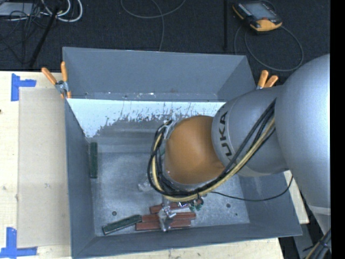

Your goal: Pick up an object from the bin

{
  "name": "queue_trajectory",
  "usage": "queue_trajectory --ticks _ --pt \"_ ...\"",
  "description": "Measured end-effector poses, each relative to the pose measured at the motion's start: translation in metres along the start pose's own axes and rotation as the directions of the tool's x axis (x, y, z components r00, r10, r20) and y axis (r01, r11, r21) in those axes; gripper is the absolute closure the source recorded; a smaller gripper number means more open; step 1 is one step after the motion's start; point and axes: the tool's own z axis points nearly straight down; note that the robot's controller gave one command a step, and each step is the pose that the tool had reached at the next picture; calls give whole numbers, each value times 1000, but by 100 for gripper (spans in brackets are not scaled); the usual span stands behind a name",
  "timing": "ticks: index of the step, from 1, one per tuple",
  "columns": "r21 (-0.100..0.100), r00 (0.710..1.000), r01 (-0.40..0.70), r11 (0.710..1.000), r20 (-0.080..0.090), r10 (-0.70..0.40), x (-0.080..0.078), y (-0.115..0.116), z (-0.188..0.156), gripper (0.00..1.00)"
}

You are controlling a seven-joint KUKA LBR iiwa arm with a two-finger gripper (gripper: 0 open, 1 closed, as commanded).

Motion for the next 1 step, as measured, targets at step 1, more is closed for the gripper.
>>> queue_trajectory --ticks 1 --pt "-2 998 -65 998 9 65 3 -14 3 100"
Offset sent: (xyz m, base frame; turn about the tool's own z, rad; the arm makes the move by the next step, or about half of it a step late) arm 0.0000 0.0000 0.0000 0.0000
